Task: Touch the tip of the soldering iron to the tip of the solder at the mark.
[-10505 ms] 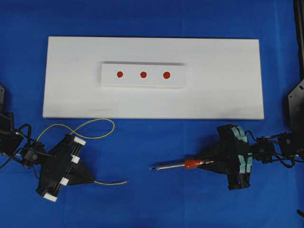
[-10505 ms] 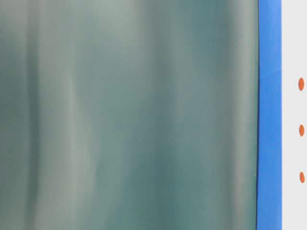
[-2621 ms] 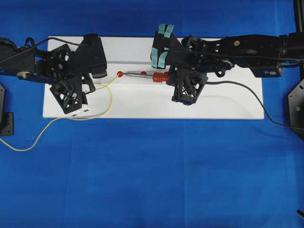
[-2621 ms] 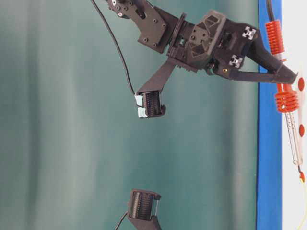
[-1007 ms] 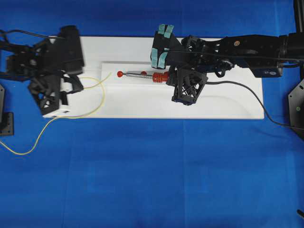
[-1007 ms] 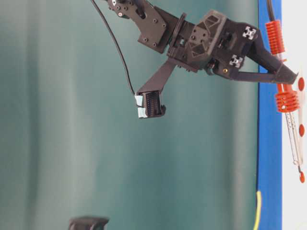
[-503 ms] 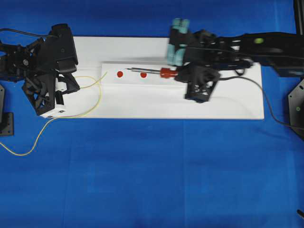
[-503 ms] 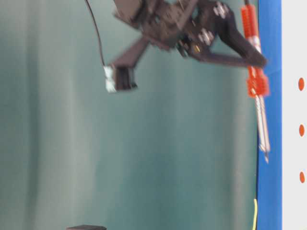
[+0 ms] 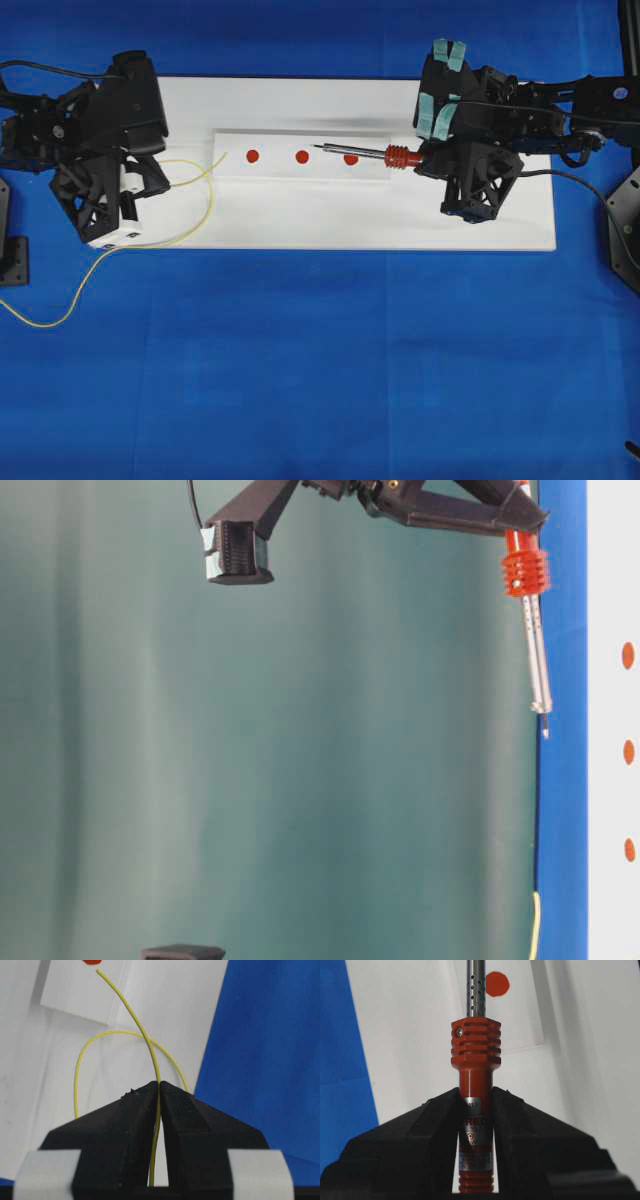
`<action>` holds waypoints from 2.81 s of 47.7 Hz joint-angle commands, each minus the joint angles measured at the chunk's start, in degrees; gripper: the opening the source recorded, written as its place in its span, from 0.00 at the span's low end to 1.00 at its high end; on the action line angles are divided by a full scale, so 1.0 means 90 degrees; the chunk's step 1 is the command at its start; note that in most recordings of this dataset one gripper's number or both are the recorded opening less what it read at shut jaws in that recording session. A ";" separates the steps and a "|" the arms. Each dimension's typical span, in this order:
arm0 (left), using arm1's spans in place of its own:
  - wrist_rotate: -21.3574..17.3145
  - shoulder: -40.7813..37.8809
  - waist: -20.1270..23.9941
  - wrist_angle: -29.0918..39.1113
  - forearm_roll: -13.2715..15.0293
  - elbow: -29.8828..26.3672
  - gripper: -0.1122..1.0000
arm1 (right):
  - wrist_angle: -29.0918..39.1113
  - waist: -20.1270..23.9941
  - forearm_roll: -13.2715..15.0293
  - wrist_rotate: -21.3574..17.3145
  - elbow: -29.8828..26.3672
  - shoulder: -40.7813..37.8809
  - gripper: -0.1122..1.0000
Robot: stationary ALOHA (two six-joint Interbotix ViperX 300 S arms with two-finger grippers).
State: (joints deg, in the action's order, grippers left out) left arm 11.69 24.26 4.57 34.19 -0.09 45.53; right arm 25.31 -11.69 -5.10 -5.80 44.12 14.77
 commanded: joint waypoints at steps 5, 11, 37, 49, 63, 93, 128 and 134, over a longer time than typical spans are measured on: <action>-0.0029 -0.0225 -0.0020 0.0039 -0.0010 -0.0420 0.12 | -0.0010 0.0000 0.0049 -0.0010 -0.0088 0.0117 0.16; -0.0068 -0.0498 -0.0010 0.0098 -0.0010 -0.0693 0.12 | 0.0039 0.0000 0.0049 -0.0010 -0.0098 0.0117 0.16; -0.0107 -0.2451 0.0039 0.0117 -0.0029 -0.1914 0.12 | 0.0205 0.0000 0.0059 -0.0010 -0.0107 0.0098 0.16; -0.0098 -0.2686 0.0146 -0.0244 -0.0068 -0.2031 0.12 | 0.0176 0.0000 0.0059 -0.0010 -0.0068 0.0088 0.16; -0.0078 -0.2734 0.0176 -0.0254 -0.0068 -0.1943 0.12 | 0.0156 0.0000 0.0059 -0.0010 -0.0107 -0.0020 0.16; -0.0078 -0.2744 0.0166 -0.0293 -0.0068 -0.1826 0.12 | 0.0186 0.0000 0.0088 0.0000 -0.0459 -0.0537 0.16; -0.0098 -0.2744 0.0137 -0.0273 -0.0068 -0.1836 0.12 | 0.0557 0.0000 0.0225 -0.0010 -0.0918 -0.1172 0.16; -0.0098 -0.2764 0.0127 -0.0283 -0.0068 -0.1855 0.12 | 0.0557 0.0000 0.0225 -0.0010 -0.0918 -0.1172 0.16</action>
State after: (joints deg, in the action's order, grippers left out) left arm 10.90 -1.05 5.89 31.90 -0.53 29.71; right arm 30.41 -11.60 -3.16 -5.80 37.27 3.60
